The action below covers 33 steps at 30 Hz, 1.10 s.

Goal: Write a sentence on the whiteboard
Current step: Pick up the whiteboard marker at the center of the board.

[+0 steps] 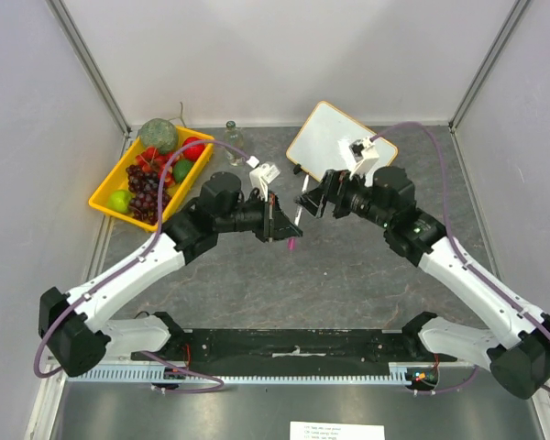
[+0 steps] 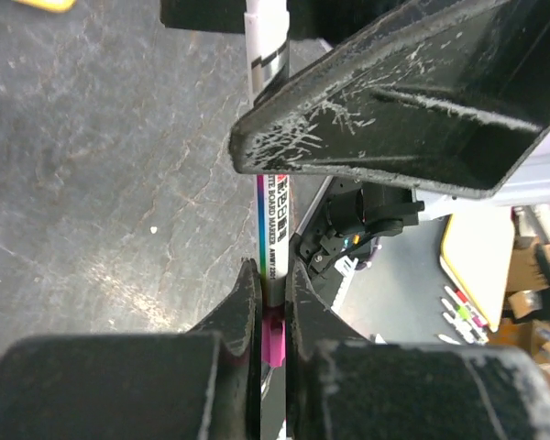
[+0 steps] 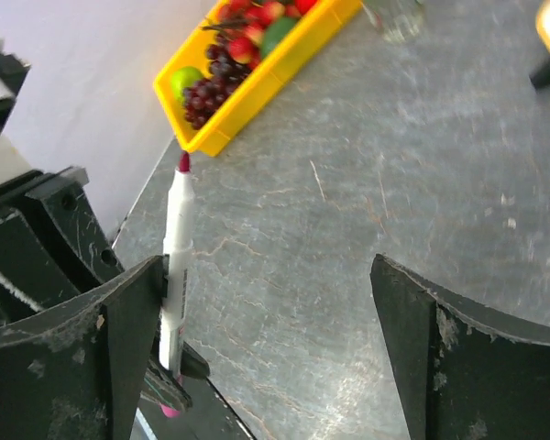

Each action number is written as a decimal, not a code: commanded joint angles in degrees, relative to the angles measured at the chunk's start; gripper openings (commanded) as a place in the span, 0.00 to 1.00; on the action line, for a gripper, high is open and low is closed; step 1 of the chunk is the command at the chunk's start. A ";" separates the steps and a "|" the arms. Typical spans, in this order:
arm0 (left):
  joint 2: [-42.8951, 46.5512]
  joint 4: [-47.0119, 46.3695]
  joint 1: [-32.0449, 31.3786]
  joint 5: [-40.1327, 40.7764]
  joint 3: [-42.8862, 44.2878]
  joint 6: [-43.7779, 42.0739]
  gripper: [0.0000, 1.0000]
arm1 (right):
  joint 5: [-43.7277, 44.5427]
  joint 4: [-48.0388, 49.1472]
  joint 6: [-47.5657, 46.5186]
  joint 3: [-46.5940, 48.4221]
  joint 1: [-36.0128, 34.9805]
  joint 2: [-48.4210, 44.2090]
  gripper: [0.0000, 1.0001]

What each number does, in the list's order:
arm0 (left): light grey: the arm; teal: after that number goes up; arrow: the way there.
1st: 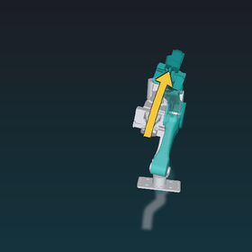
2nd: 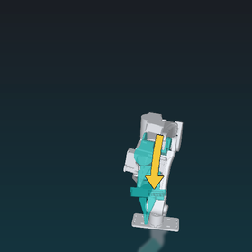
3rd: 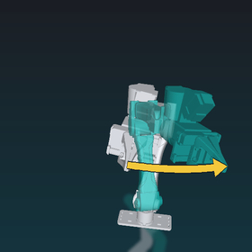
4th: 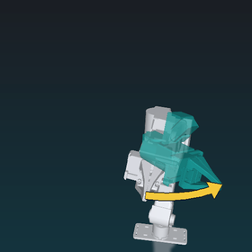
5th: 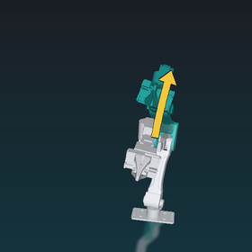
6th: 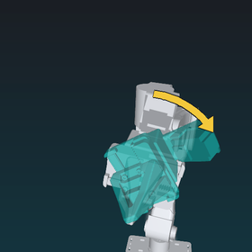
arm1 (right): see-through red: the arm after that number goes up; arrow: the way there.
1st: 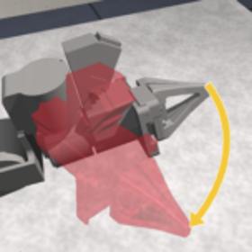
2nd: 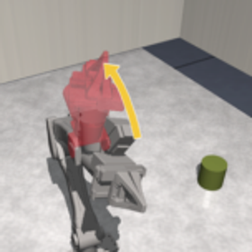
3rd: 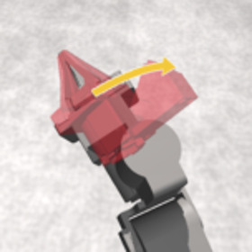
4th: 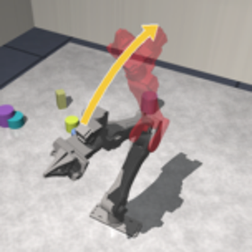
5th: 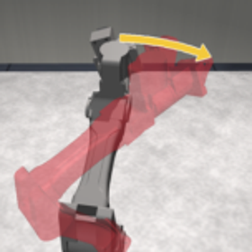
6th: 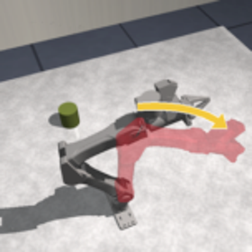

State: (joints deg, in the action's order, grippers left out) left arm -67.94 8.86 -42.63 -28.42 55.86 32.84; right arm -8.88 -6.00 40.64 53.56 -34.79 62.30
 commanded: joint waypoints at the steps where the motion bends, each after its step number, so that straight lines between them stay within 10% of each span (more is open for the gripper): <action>1: 2.90 20.72 -0.35 -3.12 10.57 -13.66 0.02 | -15.86 -4.36 -13.99 10.40 4.55 0.18 0.98; 15: 6.86 48.43 -0.35 -16.65 22.01 -31.51 0.02 | -58.95 -9.29 -17.62 23.08 7.10 6.86 0.98; 33: 4.22 52.22 -0.52 -18.51 23.60 -35.21 0.02 | -58.09 -12.71 -18.84 19.30 -0.01 9.24 0.76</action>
State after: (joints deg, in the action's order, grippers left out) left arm -63.55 60.05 -42.87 -44.31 77.30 0.51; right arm -67.31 -15.86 23.70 73.65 -32.21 70.43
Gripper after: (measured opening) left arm 0.077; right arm 0.784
